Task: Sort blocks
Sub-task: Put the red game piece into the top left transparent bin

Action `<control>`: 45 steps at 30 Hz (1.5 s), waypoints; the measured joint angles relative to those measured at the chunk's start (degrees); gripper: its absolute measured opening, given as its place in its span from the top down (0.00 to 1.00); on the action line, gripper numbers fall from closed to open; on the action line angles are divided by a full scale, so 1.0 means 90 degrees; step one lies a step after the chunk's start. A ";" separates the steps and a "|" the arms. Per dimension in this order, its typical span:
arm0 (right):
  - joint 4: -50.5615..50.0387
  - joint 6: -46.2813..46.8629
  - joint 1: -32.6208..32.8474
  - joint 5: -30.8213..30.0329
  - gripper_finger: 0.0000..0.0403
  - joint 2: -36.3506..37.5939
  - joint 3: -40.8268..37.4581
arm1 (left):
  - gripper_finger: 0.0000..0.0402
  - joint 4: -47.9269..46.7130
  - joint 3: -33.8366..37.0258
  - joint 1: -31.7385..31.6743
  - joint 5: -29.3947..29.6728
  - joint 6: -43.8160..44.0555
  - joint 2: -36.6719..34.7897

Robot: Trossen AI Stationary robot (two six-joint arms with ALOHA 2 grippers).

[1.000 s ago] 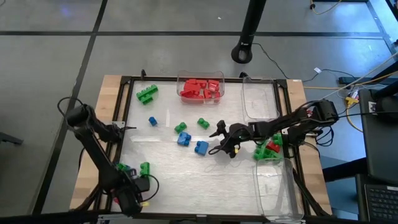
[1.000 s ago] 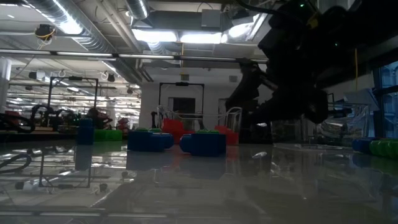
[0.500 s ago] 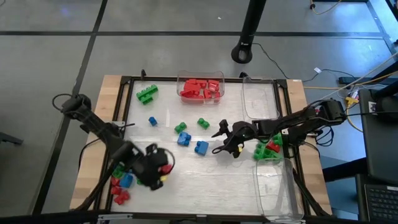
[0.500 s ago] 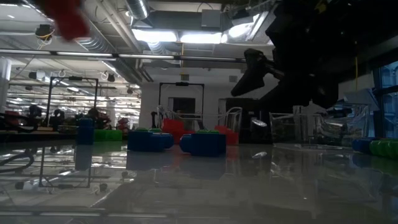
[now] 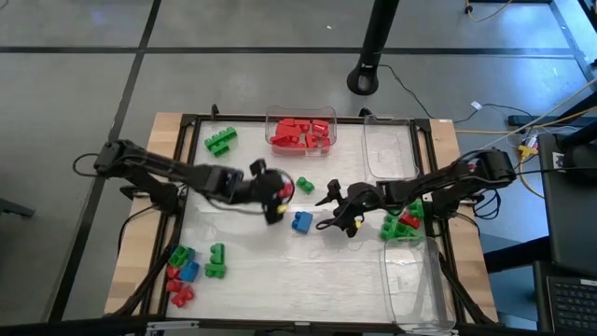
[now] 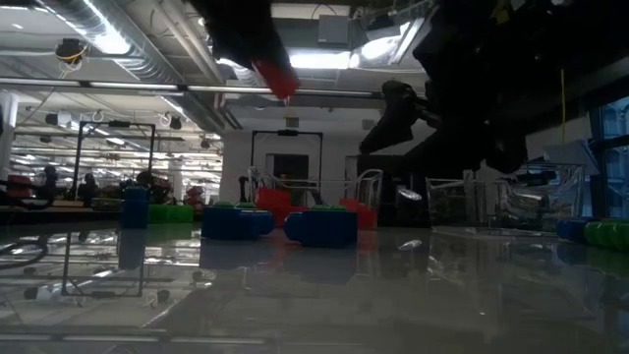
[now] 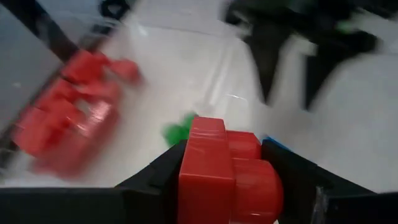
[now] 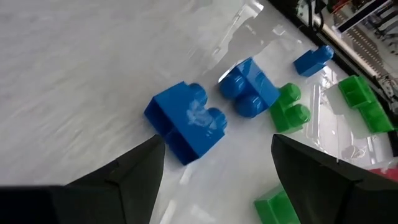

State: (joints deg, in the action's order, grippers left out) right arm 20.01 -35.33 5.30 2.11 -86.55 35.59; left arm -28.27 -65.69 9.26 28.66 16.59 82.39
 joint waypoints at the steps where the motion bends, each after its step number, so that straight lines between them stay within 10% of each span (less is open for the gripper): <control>1: -0.0002 0.0028 0.0000 -0.0002 0.27 -0.0043 0.0000 | 0.58 0.0075 0.0001 -0.0187 -0.0001 -0.0208 0.0000; 21: 0.0305 0.0043 0.0000 -0.0013 0.27 -0.0303 -0.0005 | 0.58 0.3207 0.1107 -0.3609 -0.0876 -0.1442 0.0183; 34: 0.0284 -0.0097 -0.0002 -0.0015 0.27 -0.0303 -0.0005 | 0.57 0.4319 0.1115 -0.4315 -0.1377 -0.1381 0.1241; 45: 0.0270 -0.0102 -0.0002 -0.0017 0.27 -0.0303 -0.0005 | 0.33 0.3949 0.1115 -0.4617 -0.1739 -0.1281 0.1280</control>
State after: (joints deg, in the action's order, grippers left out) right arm 22.44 -36.25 5.28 1.96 -89.27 35.55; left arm 7.28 -55.66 -32.30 13.02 5.07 93.91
